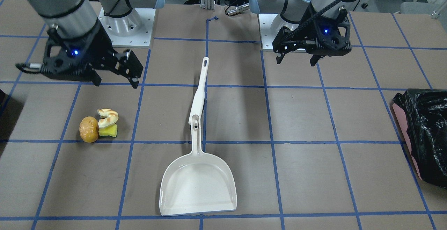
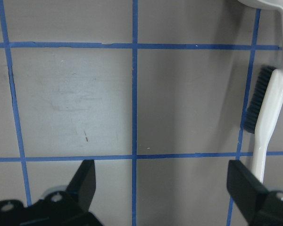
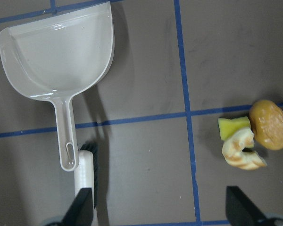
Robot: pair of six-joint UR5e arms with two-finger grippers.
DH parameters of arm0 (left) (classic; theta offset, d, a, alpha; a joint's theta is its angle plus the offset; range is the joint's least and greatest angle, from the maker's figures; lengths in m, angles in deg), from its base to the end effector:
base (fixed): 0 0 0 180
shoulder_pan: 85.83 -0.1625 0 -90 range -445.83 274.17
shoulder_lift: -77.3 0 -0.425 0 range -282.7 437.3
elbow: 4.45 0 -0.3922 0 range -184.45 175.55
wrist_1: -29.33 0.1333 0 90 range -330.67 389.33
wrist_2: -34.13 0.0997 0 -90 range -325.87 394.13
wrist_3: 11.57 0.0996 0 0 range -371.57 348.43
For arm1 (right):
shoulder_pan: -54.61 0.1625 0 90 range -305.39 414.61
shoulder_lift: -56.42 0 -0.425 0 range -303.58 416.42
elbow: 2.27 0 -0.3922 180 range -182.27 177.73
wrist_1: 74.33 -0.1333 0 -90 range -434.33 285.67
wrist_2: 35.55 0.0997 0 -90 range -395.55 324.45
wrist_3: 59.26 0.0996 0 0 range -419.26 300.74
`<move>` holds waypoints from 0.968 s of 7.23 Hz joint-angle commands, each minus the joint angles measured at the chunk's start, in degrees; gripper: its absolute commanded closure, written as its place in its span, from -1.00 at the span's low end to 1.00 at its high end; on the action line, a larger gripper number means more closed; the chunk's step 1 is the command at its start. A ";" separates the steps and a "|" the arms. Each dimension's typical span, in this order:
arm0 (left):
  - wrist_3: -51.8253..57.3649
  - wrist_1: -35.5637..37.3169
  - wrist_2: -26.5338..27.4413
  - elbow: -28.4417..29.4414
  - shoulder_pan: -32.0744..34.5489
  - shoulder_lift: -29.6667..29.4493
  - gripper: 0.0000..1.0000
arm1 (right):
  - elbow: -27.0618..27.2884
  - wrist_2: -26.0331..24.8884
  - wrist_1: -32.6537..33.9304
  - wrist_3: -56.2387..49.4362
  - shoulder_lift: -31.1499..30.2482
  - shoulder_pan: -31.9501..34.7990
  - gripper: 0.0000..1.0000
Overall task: Sweep and dump trash in nearest bin
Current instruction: 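Lower the right gripper onto the white dustpan handle and close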
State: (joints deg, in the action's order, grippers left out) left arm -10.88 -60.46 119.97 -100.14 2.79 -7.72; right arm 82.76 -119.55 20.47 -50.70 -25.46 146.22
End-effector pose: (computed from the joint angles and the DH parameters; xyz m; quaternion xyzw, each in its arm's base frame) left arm -0.1295 -0.4574 0.4808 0.0062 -0.9993 -0.0037 0.0364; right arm 0.1592 -0.5499 0.4655 0.0598 0.9967 -0.0097 0.0534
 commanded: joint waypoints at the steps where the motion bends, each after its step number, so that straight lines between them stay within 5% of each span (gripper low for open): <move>1: -0.08 -0.48 0.11 -0.80 0.06 0.38 -1.00 | -3.79 -0.11 1.37 -0.29 9.50 0.58 -1.00; 4: -0.08 -0.48 0.29 -3.09 0.06 0.91 -1.00 | -10.30 -2.12 -0.40 0.14 20.58 7.06 -0.93; 7: 0.01 -1.09 2.66 -3.79 0.06 1.17 -1.00 | -11.02 -1.95 0.03 4.61 24.56 12.42 -0.90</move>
State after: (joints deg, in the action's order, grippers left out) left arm -10.90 -61.38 121.97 -103.58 2.85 -6.60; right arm 71.89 -121.58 20.15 -48.17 -2.54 156.19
